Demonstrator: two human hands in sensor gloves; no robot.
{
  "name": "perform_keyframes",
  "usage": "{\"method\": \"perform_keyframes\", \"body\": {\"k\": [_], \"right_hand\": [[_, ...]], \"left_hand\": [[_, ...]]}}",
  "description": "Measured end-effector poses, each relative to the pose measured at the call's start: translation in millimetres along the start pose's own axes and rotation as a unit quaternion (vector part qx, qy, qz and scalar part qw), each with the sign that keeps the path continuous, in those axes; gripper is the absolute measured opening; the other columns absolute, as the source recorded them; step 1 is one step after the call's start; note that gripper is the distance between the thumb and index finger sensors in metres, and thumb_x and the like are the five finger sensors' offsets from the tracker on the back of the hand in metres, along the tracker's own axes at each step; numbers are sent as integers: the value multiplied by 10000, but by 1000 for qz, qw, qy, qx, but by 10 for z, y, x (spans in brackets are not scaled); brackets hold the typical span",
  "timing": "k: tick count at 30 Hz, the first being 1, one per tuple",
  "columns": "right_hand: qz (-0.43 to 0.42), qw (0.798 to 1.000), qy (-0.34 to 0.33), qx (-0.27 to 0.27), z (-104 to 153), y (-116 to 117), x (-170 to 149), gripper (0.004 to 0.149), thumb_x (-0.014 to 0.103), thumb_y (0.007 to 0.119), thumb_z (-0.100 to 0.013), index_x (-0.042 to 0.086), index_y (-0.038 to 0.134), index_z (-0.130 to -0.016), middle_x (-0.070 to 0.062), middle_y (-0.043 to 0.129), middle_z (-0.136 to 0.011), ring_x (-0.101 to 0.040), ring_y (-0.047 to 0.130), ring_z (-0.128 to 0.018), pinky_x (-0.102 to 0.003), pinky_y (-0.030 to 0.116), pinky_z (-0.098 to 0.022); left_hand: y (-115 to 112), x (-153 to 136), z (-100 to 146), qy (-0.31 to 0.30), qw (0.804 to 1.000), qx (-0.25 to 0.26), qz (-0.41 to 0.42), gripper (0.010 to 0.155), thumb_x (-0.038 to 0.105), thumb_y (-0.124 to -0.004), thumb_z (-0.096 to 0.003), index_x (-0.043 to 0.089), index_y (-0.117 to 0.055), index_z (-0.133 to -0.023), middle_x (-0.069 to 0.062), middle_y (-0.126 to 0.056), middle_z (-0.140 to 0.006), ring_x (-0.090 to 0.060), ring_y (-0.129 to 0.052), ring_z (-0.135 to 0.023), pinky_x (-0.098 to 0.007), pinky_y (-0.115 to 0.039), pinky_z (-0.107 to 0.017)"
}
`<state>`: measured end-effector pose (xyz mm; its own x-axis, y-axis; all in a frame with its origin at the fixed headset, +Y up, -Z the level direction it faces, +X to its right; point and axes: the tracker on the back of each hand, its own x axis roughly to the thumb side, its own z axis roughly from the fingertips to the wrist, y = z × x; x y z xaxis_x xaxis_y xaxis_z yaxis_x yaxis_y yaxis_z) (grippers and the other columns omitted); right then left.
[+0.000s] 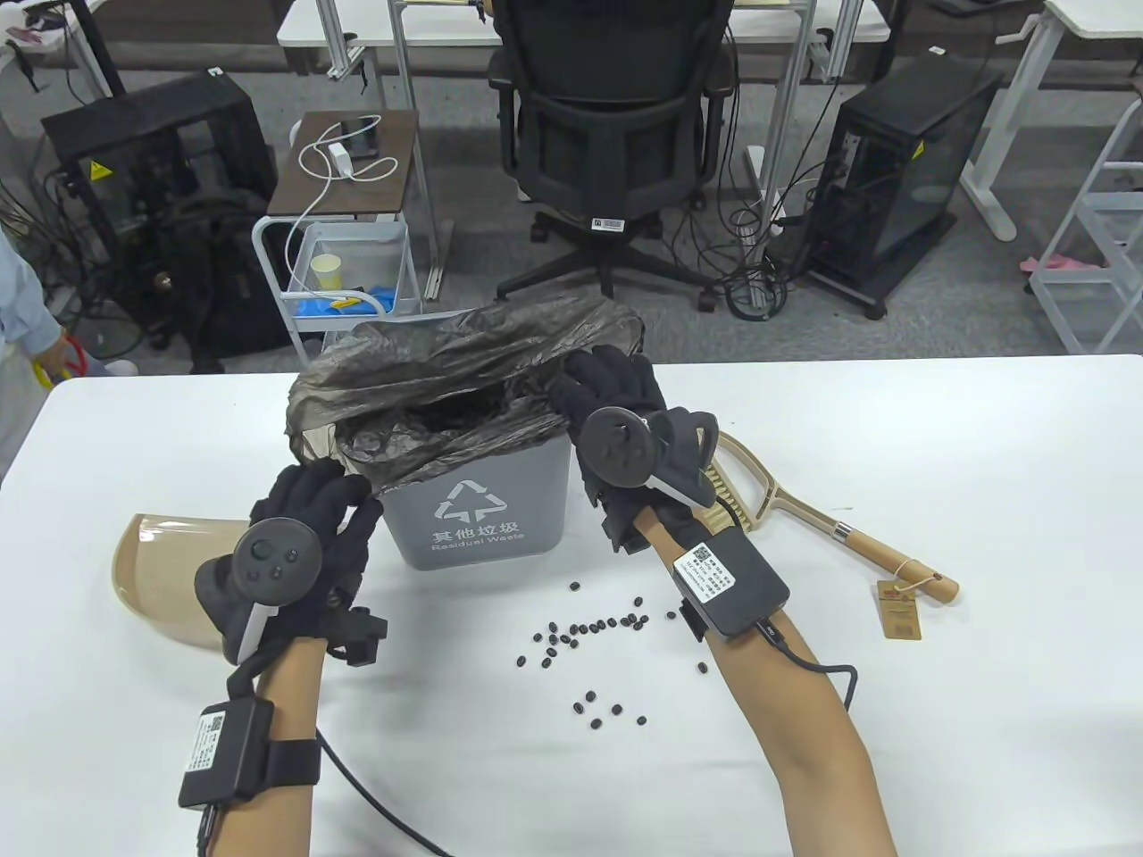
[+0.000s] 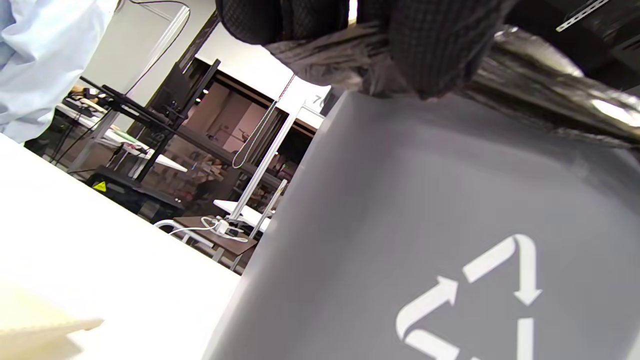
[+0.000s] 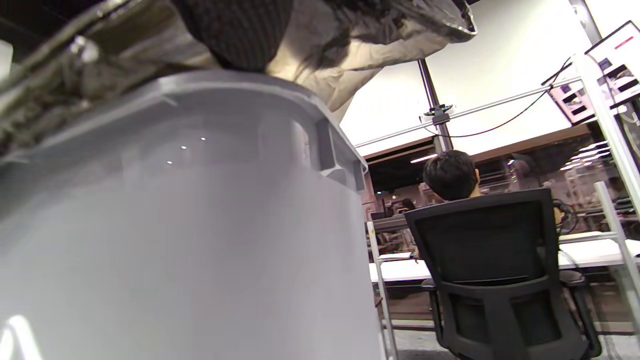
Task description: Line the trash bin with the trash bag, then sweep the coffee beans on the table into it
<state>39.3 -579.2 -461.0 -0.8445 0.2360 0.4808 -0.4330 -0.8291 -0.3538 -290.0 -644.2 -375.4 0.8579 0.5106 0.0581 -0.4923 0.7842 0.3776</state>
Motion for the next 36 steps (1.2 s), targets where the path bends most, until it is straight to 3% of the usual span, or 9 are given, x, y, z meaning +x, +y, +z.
{"method": "perform_keyframes", "body": {"k": [5, 10, 13, 16, 19, 24, 28, 32, 36], "right_hand": [[-26, 999, 7, 23, 54, -10, -92, 415, 265, 765, -457, 309, 669, -859, -53, 595, -1060, -377, 509, -1017, -553, 383, -754], [-90, 995, -10, 44, 115, 38, -225, 431, 302, 793, -447, 311, 672, -861, -67, 601, -1062, -389, 511, -1016, -569, 392, -747], [-116, 992, -3, 42, 121, 31, -252, 411, 284, 792, -451, 308, 694, -850, -74, 596, -1064, -395, 498, -1019, -573, 377, -749], [-101, 994, -8, 40, 129, 26, -241, 406, 287, 798, -447, 316, 699, -841, -65, 601, -1063, -385, 505, -1023, -575, 382, -750], [-114, 993, -25, 34, 164, 21, -233, 403, 279, 807, -441, 312, 713, -831, -60, 608, -1060, -381, 507, -1023, -575, 380, -750], [-83, 995, -35, 43, 228, 19, -263, 401, 300, 827, -430, 314, 727, -817, -65, 612, -1058, -384, 511, -1020, -580, 386, -744], [-64, 991, -7, 120, 228, 107, -333, 484, 357, 816, -435, 307, 651, -887, -86, 526, -1099, -403, 423, -1043, -583, 331, -754], [-114, 979, -1, 170, 221, 152, -429, 552, 425, 774, -444, 287, 607, -952, -96, 500, -1115, -409, 384, -1053, -589, 300, -755], [-261, 955, 47, 130, 127, 20, -665, 531, 419, 723, -473, 268, 607, -969, -102, 584, -1091, -417, 471, -1033, -588, 362, -748]], "left_hand": [[56, 20, -39, 10, 1000, 6, 23, 453, 423, -808, -563, 246, -752, -976, -64, -643, -1191, -373, -516, -1130, -689, -377, -805], [262, 114, 0, -1, 989, 58, 136, 608, 497, -831, -551, 193, -658, -1048, -115, -569, -1217, -411, -467, -1132, -690, -372, -800], [399, 333, 25, -27, 986, 84, 143, 626, 516, -797, -569, 183, -626, -1070, -119, -555, -1220, -420, -448, -1131, -685, -367, -800], [413, 659, 11, -87, 988, 60, 115, 605, 505, -760, -587, 210, -607, -1093, -90, -568, -1226, -410, -441, -1142, -686, -345, -810], [273, 1056, -71, -131, 990, 12, 56, 530, 481, -731, -599, 235, -675, -1066, -71, -675, -1189, -396, -529, -1128, -690, -381, -808], [-132, 1414, -331, -104, 987, -99, -68, 608, 545, -684, -597, 241, -597, -1116, -70, -602, -1231, -396, -476, -1149, -690, -335, -820], [-381, 1517, -523, -73, 982, -135, -113, 668, 592, -702, -573, 229, -592, -1123, -82, -602, -1231, -400, -469, -1151, -697, -304, -823], [-527, 1500, -633, -57, 974, -173, -137, 643, 597, -742, -548, 241, -658, -1077, -55, -707, -1169, -378, -528, -1135, -699, -287, -828], [-544, 1483, -649, -61, 977, -148, -137, 494, 562, -787, -530, 256, -820, -916, -36, -895, -974, -340, -688, -1049, -685, -368, -820]]}}
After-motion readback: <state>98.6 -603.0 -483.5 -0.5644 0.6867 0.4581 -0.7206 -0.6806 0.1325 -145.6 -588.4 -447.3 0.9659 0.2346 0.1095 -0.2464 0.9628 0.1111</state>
